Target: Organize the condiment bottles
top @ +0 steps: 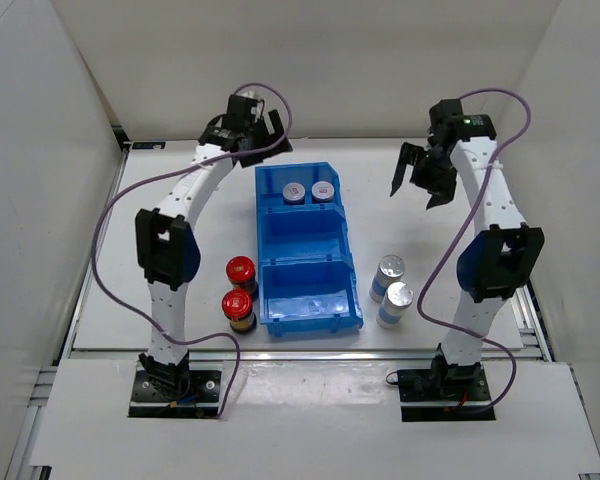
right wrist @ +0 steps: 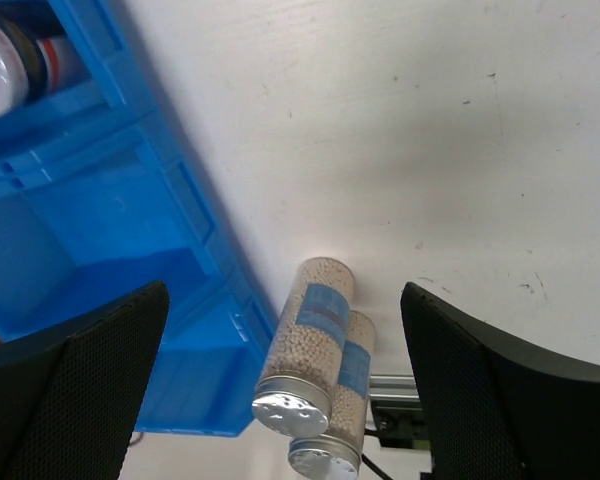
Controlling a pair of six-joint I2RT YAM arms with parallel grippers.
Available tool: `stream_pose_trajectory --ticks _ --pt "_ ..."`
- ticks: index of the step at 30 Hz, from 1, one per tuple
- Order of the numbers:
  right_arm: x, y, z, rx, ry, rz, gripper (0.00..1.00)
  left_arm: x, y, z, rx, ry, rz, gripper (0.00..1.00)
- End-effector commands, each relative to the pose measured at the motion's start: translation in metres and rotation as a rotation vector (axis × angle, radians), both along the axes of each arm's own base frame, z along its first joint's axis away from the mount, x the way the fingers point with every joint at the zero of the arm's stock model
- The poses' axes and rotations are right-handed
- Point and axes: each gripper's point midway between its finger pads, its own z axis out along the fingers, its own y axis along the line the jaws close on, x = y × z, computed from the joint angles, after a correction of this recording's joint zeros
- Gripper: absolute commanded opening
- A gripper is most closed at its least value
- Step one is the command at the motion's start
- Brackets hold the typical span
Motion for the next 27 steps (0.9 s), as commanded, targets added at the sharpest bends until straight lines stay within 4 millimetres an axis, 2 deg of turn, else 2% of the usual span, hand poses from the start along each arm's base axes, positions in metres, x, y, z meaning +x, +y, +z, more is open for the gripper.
stream_pose_trajectory --ticks 1,2,3,4,5,6,7,8,9,10,11,12,13,14,16,20,24,27 --pt "-0.043 0.020 0.002 -0.045 0.079 0.148 1.00 -0.033 0.012 0.174 -0.083 -0.336 -0.006 1.00" --pt "-0.051 0.029 0.000 -0.049 0.081 0.187 1.00 -0.040 0.018 0.181 -0.068 -0.354 0.000 1.00" --pt "-0.065 0.029 -0.013 -0.056 0.126 0.199 1.00 -0.048 0.025 0.186 -0.051 -0.365 0.010 1.00" --pt "-0.071 0.034 -0.011 -0.035 0.110 0.213 1.00 -0.054 0.040 0.166 -0.002 -0.328 0.046 1.00" --pt "-0.079 0.041 -0.015 -0.015 0.124 0.231 1.00 -0.074 0.051 0.185 -0.006 -0.363 0.062 1.00" --pt "-0.095 0.043 -0.027 0.016 0.172 0.240 1.00 -0.082 0.063 0.180 0.019 -0.358 0.079 1.00" --pt "-0.101 0.047 -0.031 0.024 0.185 0.253 1.00 -0.093 0.070 0.148 0.053 -0.290 0.084 1.00" --pt "-0.105 0.051 -0.034 0.033 0.190 0.266 1.00 -0.111 0.083 0.154 0.066 -0.302 0.096 1.00" --pt "-0.111 0.053 -0.033 0.033 0.187 0.277 1.00 -0.121 0.095 0.141 0.095 -0.269 0.123 1.00" --pt "-0.119 0.057 -0.035 0.029 0.199 0.298 1.00 -0.135 0.101 0.112 0.127 -0.203 0.124 1.00" --pt "-0.121 0.060 -0.033 0.029 0.191 0.309 1.00 -0.150 0.106 0.118 0.119 -0.222 0.126 1.00" --pt "-0.126 0.059 -0.032 0.015 0.186 0.318 1.00 -0.159 0.111 0.111 0.130 -0.211 0.132 1.00" --pt "-0.129 0.063 -0.033 0.003 0.184 0.337 1.00 -0.169 0.114 0.089 0.147 -0.168 0.127 1.00" --pt "-0.138 0.061 -0.037 -0.014 0.212 0.343 1.00 -0.179 0.117 0.092 0.142 -0.181 0.129 1.00" --pt "-0.147 0.059 -0.042 -0.039 0.242 0.326 1.00 -0.190 0.122 0.074 0.164 -0.144 0.119 1.00" --pt "-0.165 0.051 -0.057 -0.124 0.302 0.291 1.00 -0.202 0.129 0.067 0.180 -0.135 0.132 1.00" --pt "-0.163 0.043 -0.061 -0.175 0.302 0.233 1.00 -0.210 0.132 0.061 0.184 -0.127 0.131 1.00" --pt "-0.157 0.040 -0.063 -0.204 0.300 0.213 0.92 -0.215 0.133 0.057 0.178 -0.122 0.137 1.00"
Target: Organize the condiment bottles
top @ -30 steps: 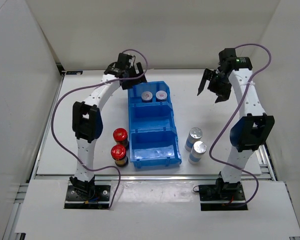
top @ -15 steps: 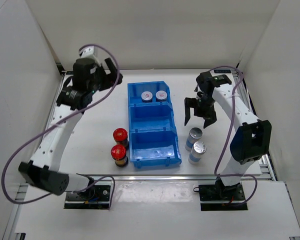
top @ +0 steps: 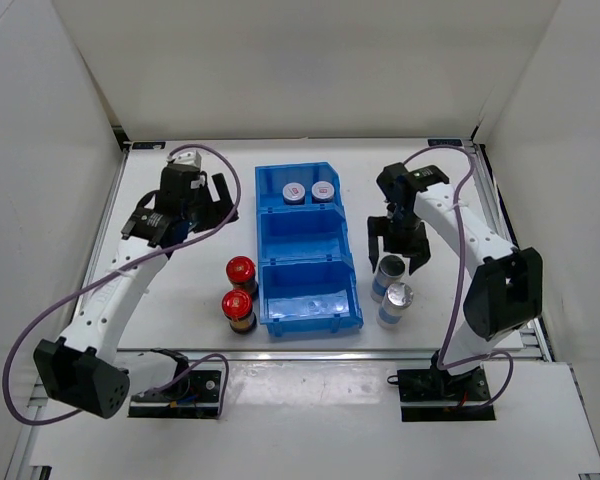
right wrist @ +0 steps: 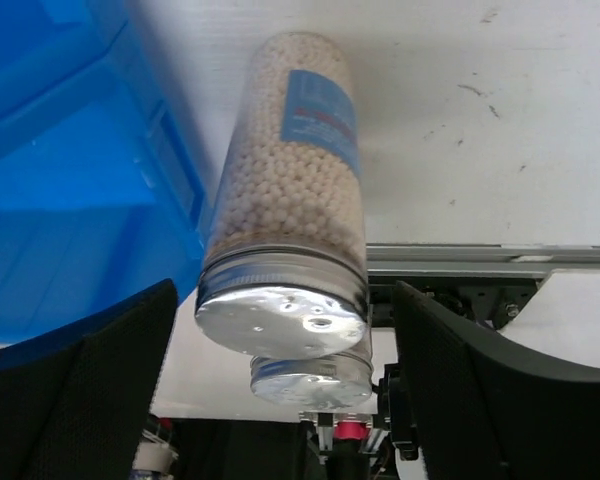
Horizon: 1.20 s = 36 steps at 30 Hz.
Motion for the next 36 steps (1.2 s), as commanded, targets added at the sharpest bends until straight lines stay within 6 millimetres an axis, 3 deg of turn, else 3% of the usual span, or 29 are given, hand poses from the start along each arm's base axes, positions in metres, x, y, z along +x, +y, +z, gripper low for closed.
stream_pose_trajectory --ticks 1,3,7,10,13,16,17,19,22,25,31,36 --pt "0.005 -0.008 0.002 -0.066 -0.012 -0.059 0.87 -0.007 0.006 0.014 -0.003 -0.054 0.013 1.00" --pt "0.008 -0.008 0.002 -0.077 -0.017 -0.068 0.70 -0.012 0.007 0.018 -0.008 -0.069 0.013 1.00" --pt "0.016 -0.001 0.012 -0.067 -0.064 -0.052 0.44 -0.016 0.014 0.016 0.008 -0.077 0.036 1.00" --pt "0.027 0.000 0.036 -0.064 -0.113 -0.067 0.19 -0.024 0.019 0.013 0.028 -0.069 0.039 1.00" --pt "0.039 0.000 0.065 -0.091 -0.213 -0.074 0.08 -0.031 0.026 0.011 0.042 -0.072 0.057 1.00" --pt "0.063 0.016 0.106 -0.052 -0.356 -0.045 0.00 -0.037 0.032 0.009 0.055 -0.074 0.074 1.00" --pt "0.062 0.018 0.106 -0.052 -0.357 -0.025 0.00 -0.039 0.032 0.012 0.051 -0.086 0.075 1.00" --pt "0.075 0.043 0.123 0.018 -0.431 0.040 0.00 -0.041 0.035 0.013 0.056 -0.088 0.082 1.00" --pt "0.085 0.073 0.133 0.077 -0.481 0.149 0.00 -0.044 0.038 0.010 0.073 -0.081 0.082 1.00" --pt "0.090 0.106 0.122 0.130 -0.448 0.237 0.00 -0.046 0.042 0.012 0.093 -0.085 0.090 1.00" --pt "0.089 0.141 0.077 0.116 -0.333 0.329 0.00 -0.051 0.048 0.007 0.125 -0.072 0.092 1.00" --pt "0.105 0.148 0.037 0.038 -0.287 0.357 0.00 -0.053 0.049 0.002 0.131 -0.055 0.091 1.00"
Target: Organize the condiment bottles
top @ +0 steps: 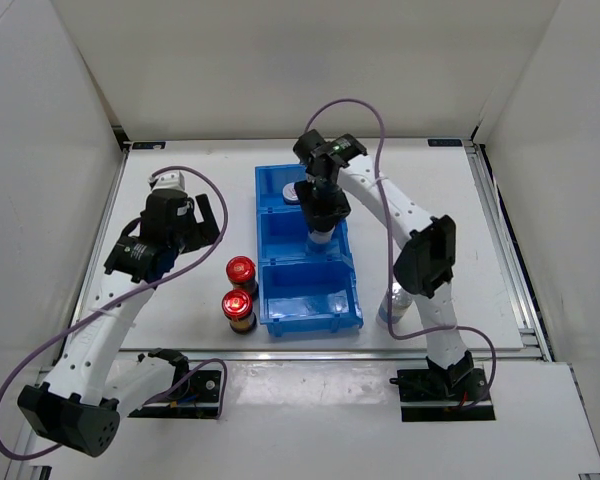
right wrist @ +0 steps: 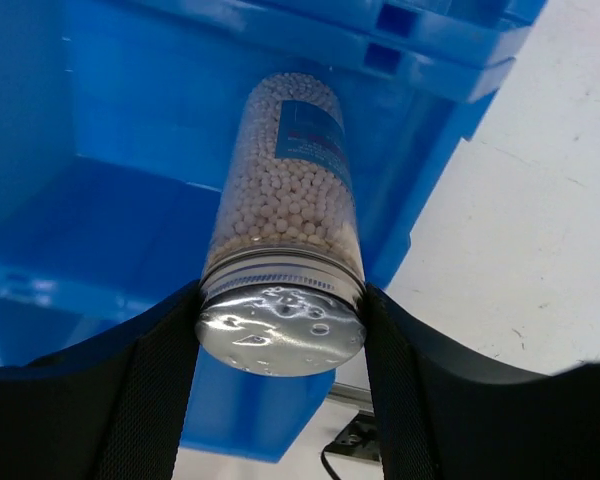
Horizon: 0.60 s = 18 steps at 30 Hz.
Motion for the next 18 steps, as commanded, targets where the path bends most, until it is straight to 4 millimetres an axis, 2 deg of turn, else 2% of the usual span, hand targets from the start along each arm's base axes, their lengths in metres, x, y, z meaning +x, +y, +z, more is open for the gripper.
stream_pose_trajectory --ticks 1,2,4,5,7,9,10,12,13,15,16,17,18 --pt "0.001 -0.008 0.005 -0.045 -0.006 0.018 0.00 -0.006 0.006 0.005 0.018 -0.021 0.009 1.00" --pt "0.002 -0.008 0.001 -0.051 0.001 0.019 0.00 -0.007 0.007 0.001 0.022 -0.011 0.009 1.00" --pt "0.004 -0.009 -0.004 -0.069 0.003 0.027 0.19 -0.007 0.007 0.001 0.022 -0.011 0.009 1.00" --pt "0.004 -0.009 -0.004 -0.069 0.003 0.027 0.42 -0.008 0.007 -0.003 0.024 -0.003 0.009 1.00" --pt "0.005 -0.010 -0.008 -0.081 0.005 0.025 0.62 -0.008 0.007 -0.003 0.024 -0.003 0.009 1.00" --pt "0.007 -0.012 -0.008 -0.093 -0.005 0.011 0.77 -0.009 0.007 -0.007 0.027 0.006 0.009 1.00" --pt "0.006 -0.016 -0.003 -0.101 -0.015 0.008 0.88 -0.009 0.007 -0.007 0.027 0.006 0.009 1.00" --pt "0.010 -0.020 0.012 -0.107 -0.063 -0.023 0.99 -0.010 0.006 -0.011 0.025 0.016 0.002 1.00" --pt "0.014 -0.029 0.035 -0.110 -0.130 -0.054 0.99 -0.010 0.006 -0.011 0.025 0.017 0.001 1.00" --pt "0.017 -0.036 0.057 -0.104 -0.198 -0.086 0.99 -0.010 0.006 -0.011 0.025 0.017 0.001 1.00" --pt "0.012 -0.044 0.078 -0.086 -0.242 -0.107 0.99 -0.010 0.006 -0.011 0.025 0.017 0.001 1.00" --pt "0.012 -0.057 0.088 -0.118 -0.288 -0.146 0.99 -0.010 0.006 -0.011 0.025 0.017 0.001 1.00" --pt "0.003 -0.071 0.110 -0.104 -0.340 -0.181 0.99 -0.010 0.006 -0.011 0.018 0.016 0.007 1.00"
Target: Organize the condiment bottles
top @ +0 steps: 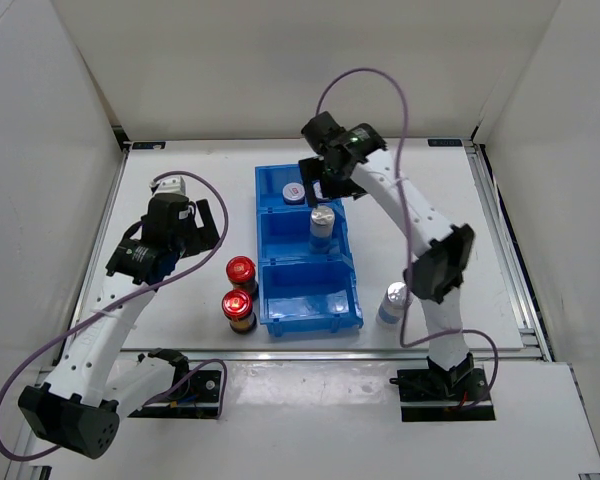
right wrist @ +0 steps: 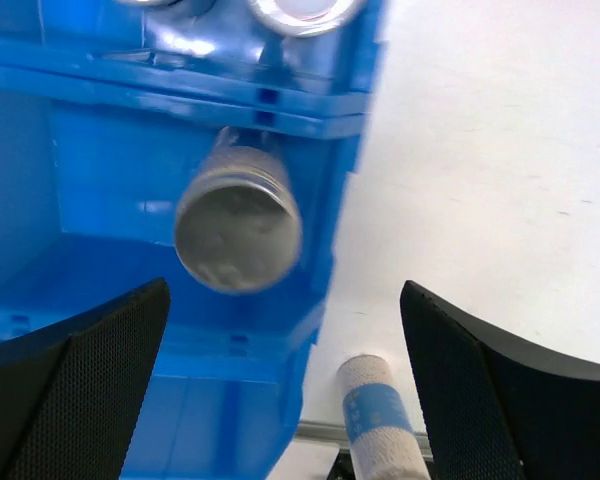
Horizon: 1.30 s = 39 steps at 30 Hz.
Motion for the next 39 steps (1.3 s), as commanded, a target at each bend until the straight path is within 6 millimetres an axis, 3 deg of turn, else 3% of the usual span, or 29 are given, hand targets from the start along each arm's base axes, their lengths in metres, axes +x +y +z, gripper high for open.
stream_pose_trajectory --ticks 1,2,3,4,5,6,7,9,10,12,15,18,22,29,36,39 --pt "-0.032 -0.063 0.087 -0.022 -0.180 -0.139 0.99 -0.004 0.002 0.002 -0.002 -0.012 0.003 1.00" --pt "-0.037 -0.073 0.087 -0.016 -0.182 -0.187 0.99 -0.006 0.002 0.001 -0.002 -0.012 0.003 1.00" --pt "-0.057 -0.092 0.079 -0.044 -0.148 -0.203 0.99 -0.006 0.002 0.001 -0.010 -0.013 0.009 1.00" --pt "-0.068 -0.095 0.072 -0.008 -0.095 -0.198 0.99 -0.007 0.002 -0.004 -0.007 -0.003 0.010 1.00" --pt "-0.087 -0.102 0.076 0.027 -0.082 -0.184 0.99 -0.007 0.002 -0.004 -0.015 -0.003 0.016 1.00" --pt "-0.098 -0.107 0.067 0.035 -0.041 -0.200 0.99 -0.007 0.002 -0.004 -0.015 -0.003 0.016 1.00" --pt "-0.120 -0.117 0.043 -0.010 0.053 -0.221 0.99 -0.009 0.003 -0.006 -0.014 -0.001 0.016 1.00" --pt "-0.154 -0.131 0.036 0.023 0.106 -0.295 0.99 -0.010 0.002 -0.010 -0.019 0.007 0.022 1.00" --pt "-0.176 -0.140 0.014 -0.023 0.176 -0.317 0.99 -0.012 0.003 -0.011 -0.026 0.007 0.028 1.00" --pt "-0.199 -0.154 0.008 -0.015 0.186 -0.372 0.99 -0.014 0.003 -0.013 -0.025 0.008 0.028 1.00" --pt "-0.226 -0.164 -0.017 -0.043 0.275 -0.407 0.99 -0.017 0.002 -0.022 -0.031 0.030 0.027 1.00" --pt "-0.241 -0.167 -0.031 -0.057 0.341 -0.431 0.99 -0.016 0.002 -0.022 -0.038 0.030 0.033 1.00" --pt "-0.244 -0.168 -0.046 -0.073 0.358 -0.450 0.99 -0.018 0.002 -0.023 -0.038 0.030 0.033 1.00" --pt "-0.227 -0.159 -0.067 -0.083 0.360 -0.411 0.96 -0.020 0.003 -0.027 -0.035 0.040 0.034 1.00" --pt "-0.204 -0.156 -0.081 -0.071 0.338 -0.360 0.75 -0.020 0.005 -0.025 -0.024 0.030 0.033 1.00" --pt "-0.201 -0.156 -0.078 -0.050 0.347 -0.346 0.55 -0.022 0.006 -0.026 -0.017 0.029 0.027 1.00"
